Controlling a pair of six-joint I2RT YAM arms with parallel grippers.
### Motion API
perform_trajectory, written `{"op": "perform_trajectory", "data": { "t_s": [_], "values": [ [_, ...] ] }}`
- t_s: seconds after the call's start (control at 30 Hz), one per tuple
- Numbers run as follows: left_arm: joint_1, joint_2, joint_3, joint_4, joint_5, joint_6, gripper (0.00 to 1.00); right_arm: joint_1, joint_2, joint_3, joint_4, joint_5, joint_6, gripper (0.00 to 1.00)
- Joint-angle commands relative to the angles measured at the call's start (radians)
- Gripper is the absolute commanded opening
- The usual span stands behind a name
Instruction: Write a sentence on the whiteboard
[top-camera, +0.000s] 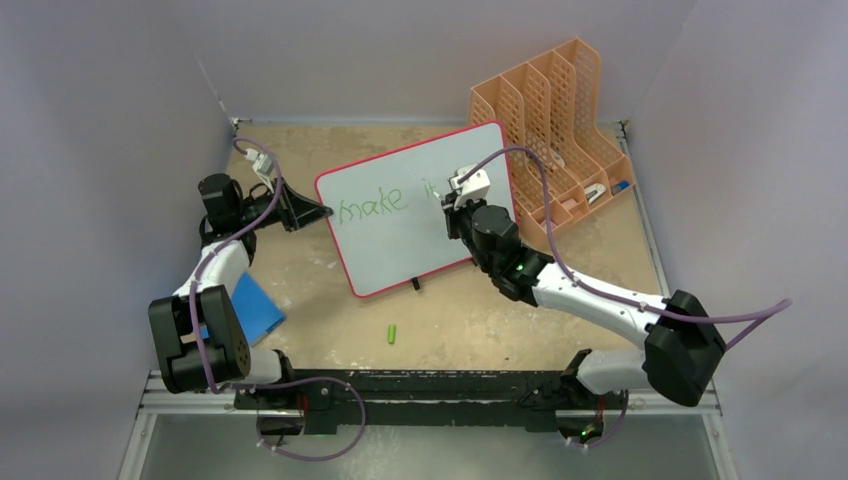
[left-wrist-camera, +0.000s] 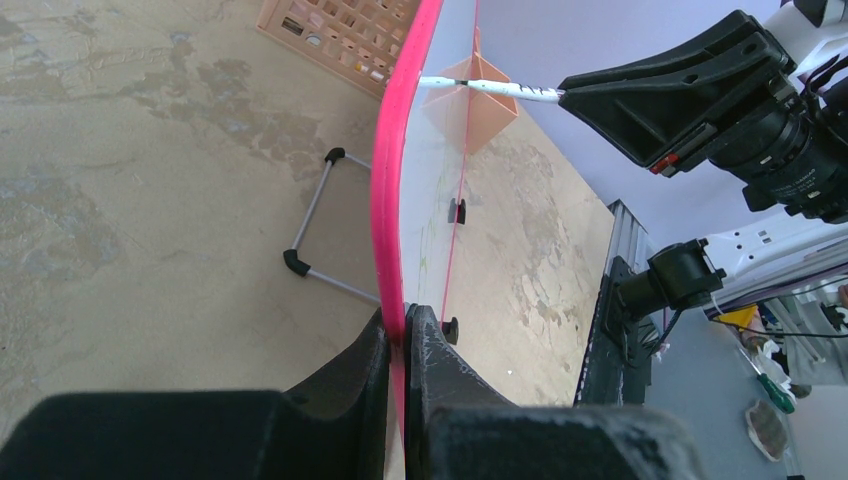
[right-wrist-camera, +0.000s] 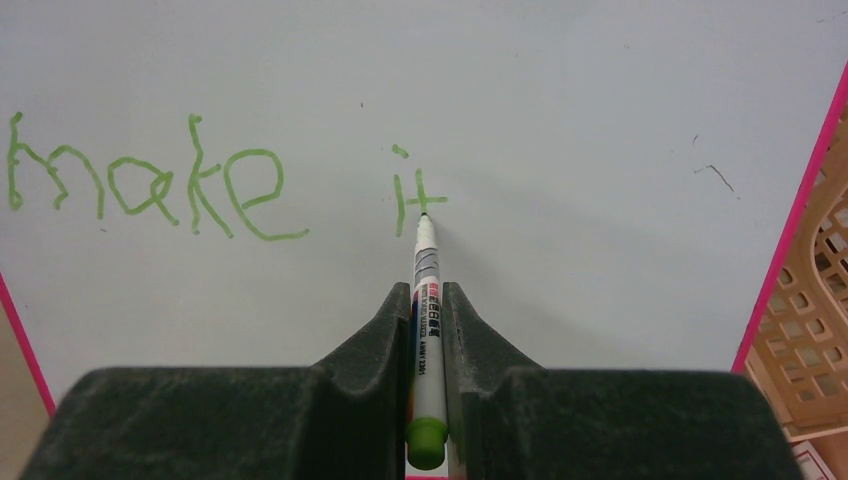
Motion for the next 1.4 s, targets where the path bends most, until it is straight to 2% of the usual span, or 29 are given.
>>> {"op": "perform_trajectory", "data": {
  "t_s": [0.0, 0.43, 0.93, 1.37],
  "values": [
    [-0.018, -0.022, 0.013, 0.006, 0.014, 0.038, 0.0, -0.002, -0.031, -0.014, -0.006, 0.005, 0.016, 0.0],
    [-0.018, -0.022, 0.012, 0.005, 0.014, 0.039, 0.0, -0.003, -0.04, -0.029, -0.035, 0.012, 0.024, 0.0],
    [-0.018, -0.022, 0.013, 0.005, 0.016, 0.039, 0.0, -0.006, -0.028, -0.008, -0.009, 0.114, 0.004, 0.0],
    [-0.018, -0.022, 0.013, 0.007, 0.014, 0.037, 0.0, -0.006, -0.092, -0.007, 0.033, 0.047, -0.028, 0.0]
  ]
}}
